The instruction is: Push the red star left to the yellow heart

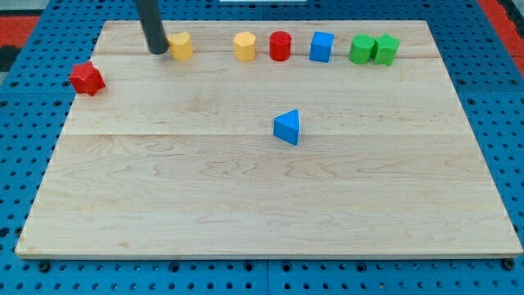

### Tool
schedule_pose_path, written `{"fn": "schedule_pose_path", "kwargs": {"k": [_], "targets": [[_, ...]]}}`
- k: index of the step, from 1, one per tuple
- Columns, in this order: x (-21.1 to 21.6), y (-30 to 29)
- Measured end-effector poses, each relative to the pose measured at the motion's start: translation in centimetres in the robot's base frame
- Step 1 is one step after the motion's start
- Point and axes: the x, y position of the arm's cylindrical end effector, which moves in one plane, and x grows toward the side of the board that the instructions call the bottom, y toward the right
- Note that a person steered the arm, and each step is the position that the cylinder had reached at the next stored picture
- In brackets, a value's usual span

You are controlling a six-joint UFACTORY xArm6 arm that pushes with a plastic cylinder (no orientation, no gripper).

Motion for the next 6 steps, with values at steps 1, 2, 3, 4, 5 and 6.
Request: {"fn": "schedule_pose_path", "kwargs": {"k": [1,2,3,4,5,6], "targets": [[0.0,3.2],[5.5,1.0],[15.4,-1.6],[17.2,-10.2],[15.1,-14.8],[11.9,-12.7]]}}
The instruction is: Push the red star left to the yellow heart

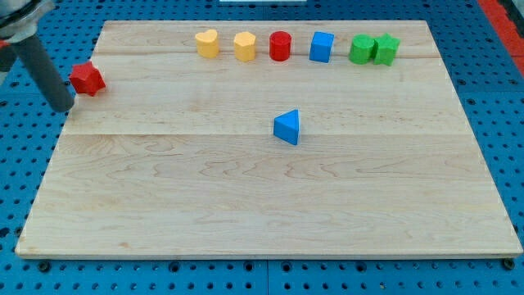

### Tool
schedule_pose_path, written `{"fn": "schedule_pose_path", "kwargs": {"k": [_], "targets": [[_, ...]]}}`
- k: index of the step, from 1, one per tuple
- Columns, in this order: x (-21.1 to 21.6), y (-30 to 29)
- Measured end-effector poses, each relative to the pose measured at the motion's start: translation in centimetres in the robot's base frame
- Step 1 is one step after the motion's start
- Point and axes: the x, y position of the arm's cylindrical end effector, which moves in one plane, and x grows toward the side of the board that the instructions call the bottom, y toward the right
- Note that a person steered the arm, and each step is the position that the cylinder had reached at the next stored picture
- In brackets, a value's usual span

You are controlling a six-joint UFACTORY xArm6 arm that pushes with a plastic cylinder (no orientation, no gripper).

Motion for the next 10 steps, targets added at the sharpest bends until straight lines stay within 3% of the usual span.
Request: {"fn": "schedule_pose_path", "kwargs": {"k": [1,2,3,4,6,8,10], "targets": [[-4.6,2.0],[-3.2,2.0],[-1.8,-2.1],[-3.4,-1.9],[-9.8,-0.5],[-10.8,4.5],[-10.2,6.0]]}}
